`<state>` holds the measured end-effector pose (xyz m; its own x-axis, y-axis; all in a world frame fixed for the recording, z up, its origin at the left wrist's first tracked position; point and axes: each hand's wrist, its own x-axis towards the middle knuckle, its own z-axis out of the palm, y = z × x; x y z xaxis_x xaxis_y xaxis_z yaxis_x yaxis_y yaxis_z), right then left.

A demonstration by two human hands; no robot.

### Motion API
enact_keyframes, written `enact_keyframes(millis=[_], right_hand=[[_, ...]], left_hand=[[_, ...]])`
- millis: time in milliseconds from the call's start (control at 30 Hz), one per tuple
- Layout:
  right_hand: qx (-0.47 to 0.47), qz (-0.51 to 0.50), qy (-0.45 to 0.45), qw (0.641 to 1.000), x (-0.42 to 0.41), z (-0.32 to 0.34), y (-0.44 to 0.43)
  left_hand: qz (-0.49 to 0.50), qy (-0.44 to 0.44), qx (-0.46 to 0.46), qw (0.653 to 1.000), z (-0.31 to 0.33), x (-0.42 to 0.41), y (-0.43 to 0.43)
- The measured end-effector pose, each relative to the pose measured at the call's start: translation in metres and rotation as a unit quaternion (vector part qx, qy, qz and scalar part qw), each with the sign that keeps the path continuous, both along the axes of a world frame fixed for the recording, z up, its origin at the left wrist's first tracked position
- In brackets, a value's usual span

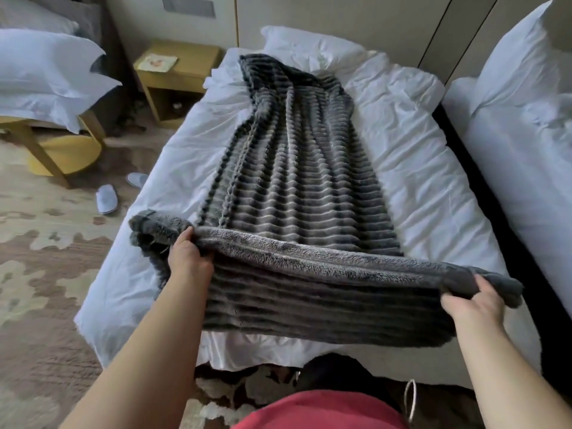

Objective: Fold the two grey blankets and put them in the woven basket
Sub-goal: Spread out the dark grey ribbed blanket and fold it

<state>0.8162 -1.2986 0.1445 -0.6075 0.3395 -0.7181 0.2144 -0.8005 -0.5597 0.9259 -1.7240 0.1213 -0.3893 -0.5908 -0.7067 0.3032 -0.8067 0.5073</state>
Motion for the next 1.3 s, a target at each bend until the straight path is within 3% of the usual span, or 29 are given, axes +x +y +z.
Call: enact_keyframes(millis=[100, 233, 367, 467, 600, 967, 1133, 1200, 1300], right_hand=[[-0.011, 0.038, 0.05, 0.998, -0.054, -0.013, -0.015], [0.067, 0.199, -0.037, 0.977, -0.12, -0.065, -0.035], [0.121, 0.385, -0.186, 0.896, -0.136, -0.14, -0.051], [0.13, 0.436, -0.234, 0.859, -0.131, -0.178, -0.05], [0.14, 0.434, -0.255, 0.853, -0.137, -0.193, -0.046], [0.145, 0.41, -0.235, 0.869, -0.108, -0.178, -0.041], [0.146, 0.364, -0.239, 0.888, -0.036, -0.19, -0.019], [0.139, 0.344, -0.262, 0.891, -0.008, -0.198, -0.008], [0.1, 0.311, -0.311, 0.892, 0.026, -0.207, 0.006]], left_hand=[[-0.028, -0.028, -0.044, 0.998, -0.011, -0.034, -0.014], [-0.206, -0.173, -0.116, 0.956, -0.054, -0.067, -0.027], [-0.353, -0.309, -0.108, 0.876, -0.114, -0.077, -0.019], [-0.369, -0.353, -0.09, 0.855, -0.145, -0.07, -0.01], [-0.348, -0.389, -0.091, 0.848, -0.154, -0.07, -0.003], [-0.279, -0.371, -0.11, 0.879, -0.149, -0.034, 0.015], [-0.298, -0.433, -0.131, 0.841, -0.159, 0.026, 0.028], [-0.293, -0.456, -0.092, 0.835, -0.162, 0.047, 0.037], [-0.244, -0.398, 0.069, 0.882, -0.167, 0.065, 0.047]])
